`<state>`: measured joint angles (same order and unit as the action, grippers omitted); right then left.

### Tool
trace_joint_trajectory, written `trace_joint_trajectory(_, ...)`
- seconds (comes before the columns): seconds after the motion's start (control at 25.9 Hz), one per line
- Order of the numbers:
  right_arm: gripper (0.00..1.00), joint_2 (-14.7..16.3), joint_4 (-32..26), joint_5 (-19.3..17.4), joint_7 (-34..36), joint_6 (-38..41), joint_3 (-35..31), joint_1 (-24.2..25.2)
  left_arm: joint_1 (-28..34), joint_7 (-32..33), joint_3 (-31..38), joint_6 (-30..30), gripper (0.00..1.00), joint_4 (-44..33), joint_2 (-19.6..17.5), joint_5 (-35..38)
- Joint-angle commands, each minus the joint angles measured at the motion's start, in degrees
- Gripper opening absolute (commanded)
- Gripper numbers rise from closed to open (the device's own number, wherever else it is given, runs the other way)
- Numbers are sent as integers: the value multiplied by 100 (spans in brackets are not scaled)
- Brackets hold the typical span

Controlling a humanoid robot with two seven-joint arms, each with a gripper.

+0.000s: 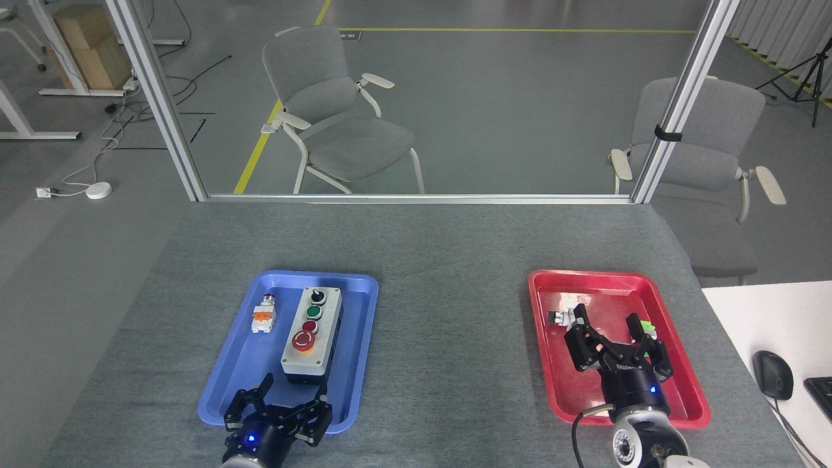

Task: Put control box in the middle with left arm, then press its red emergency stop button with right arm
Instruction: 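Lower the left gripper and grasp the near end of the control box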

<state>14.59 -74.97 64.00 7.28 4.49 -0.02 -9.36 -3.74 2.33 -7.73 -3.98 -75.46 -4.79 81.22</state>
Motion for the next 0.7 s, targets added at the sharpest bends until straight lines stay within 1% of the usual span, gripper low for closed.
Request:
trace_joint_trajectory(0.0,99,-8,0,7,1,-1,-6,5,-346,57,-9,214,99,453,65,8)
trace_joint_trajectory(0.15,99,-17,0,-2,1,-1,-15,-4,-513,83,0,266,99,752,65,-36)
trace_joint_trajectory(0.35,99,-8,0,-2,1,8,-15,-4,-627,426,0,319,99,813,118,-53)
trace_joint_trajectory(0.66,99,0,9,7,1,8,-15,5,-847,444,0,354,99,1024,268,-53)
